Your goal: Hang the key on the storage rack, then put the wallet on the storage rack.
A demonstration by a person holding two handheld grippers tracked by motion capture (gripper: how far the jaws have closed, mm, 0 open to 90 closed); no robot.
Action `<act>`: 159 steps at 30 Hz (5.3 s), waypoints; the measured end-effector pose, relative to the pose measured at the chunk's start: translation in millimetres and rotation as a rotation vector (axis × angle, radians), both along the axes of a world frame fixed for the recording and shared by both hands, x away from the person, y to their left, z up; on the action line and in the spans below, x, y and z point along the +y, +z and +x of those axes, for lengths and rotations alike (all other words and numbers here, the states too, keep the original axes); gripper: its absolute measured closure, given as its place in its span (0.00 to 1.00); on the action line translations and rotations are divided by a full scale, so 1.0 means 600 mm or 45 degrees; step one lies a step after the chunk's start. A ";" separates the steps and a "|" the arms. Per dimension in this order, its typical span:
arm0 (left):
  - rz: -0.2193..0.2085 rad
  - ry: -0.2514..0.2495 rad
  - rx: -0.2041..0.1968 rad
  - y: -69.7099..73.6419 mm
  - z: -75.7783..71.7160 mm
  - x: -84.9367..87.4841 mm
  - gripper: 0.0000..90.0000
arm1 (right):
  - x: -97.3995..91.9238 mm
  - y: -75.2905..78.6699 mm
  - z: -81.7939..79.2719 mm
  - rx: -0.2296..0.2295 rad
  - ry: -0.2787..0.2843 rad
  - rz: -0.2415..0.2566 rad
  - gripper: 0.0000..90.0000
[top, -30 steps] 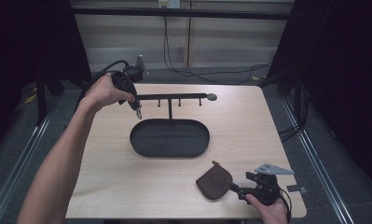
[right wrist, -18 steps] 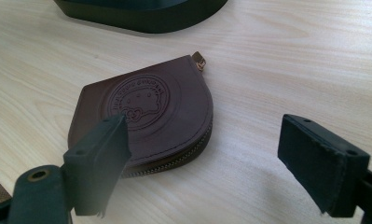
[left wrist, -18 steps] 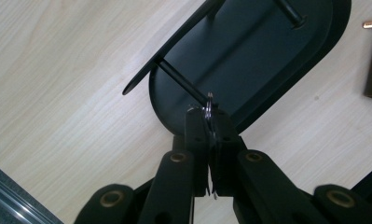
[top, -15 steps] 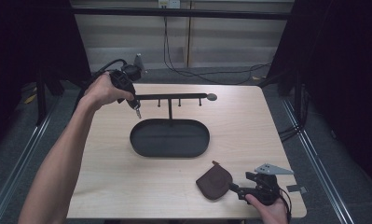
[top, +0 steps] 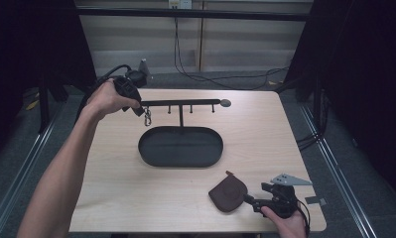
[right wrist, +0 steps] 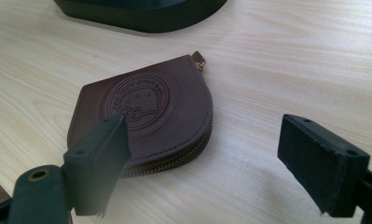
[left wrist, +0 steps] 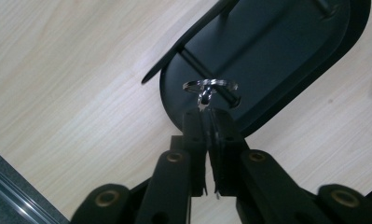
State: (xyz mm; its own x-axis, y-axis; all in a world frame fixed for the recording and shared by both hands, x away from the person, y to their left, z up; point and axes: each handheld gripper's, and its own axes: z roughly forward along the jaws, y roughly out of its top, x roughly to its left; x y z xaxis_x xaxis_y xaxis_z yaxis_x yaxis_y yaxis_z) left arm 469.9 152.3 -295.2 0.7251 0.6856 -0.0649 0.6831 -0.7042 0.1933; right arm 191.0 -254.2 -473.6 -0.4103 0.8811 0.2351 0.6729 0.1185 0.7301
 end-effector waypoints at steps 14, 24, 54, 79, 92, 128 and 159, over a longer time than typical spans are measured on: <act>-0.092 0.006 -0.022 0.005 -0.040 0.024 0.79 | -0.001 0.000 0.002 0.003 -0.007 0.003 0.18; -0.202 0.041 -0.079 -0.019 -0.074 0.068 0.57 | 0.001 0.000 0.002 0.001 -0.005 -0.003 0.18; -0.550 0.213 -0.286 -0.125 -0.201 0.189 0.36 | -0.003 0.001 0.006 0.018 -0.032 0.032 0.18; -0.662 0.215 -0.418 -0.203 -0.356 0.217 0.19 | -0.005 0.029 0.008 0.041 -0.002 0.036 0.23; -0.752 0.236 -0.373 -0.283 -0.405 0.224 0.19 | 0.024 0.025 0.031 0.155 0.121 -0.022 0.34; -0.717 0.133 -0.345 -0.291 -0.401 0.206 0.23 | 0.105 0.040 0.156 0.742 0.373 -0.386 0.21; -0.721 0.129 -0.347 -0.290 -0.403 0.207 0.24 | 0.111 0.024 0.184 0.890 0.409 -0.392 0.37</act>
State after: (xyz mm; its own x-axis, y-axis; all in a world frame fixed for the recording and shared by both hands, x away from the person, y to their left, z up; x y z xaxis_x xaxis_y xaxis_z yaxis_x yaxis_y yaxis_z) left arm 228.4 276.5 -469.4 0.6999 0.6652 -0.2602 0.6151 -0.3762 0.6929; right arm 301.4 -187.6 -459.5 -0.5014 0.8127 0.2968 0.8591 0.5083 0.0596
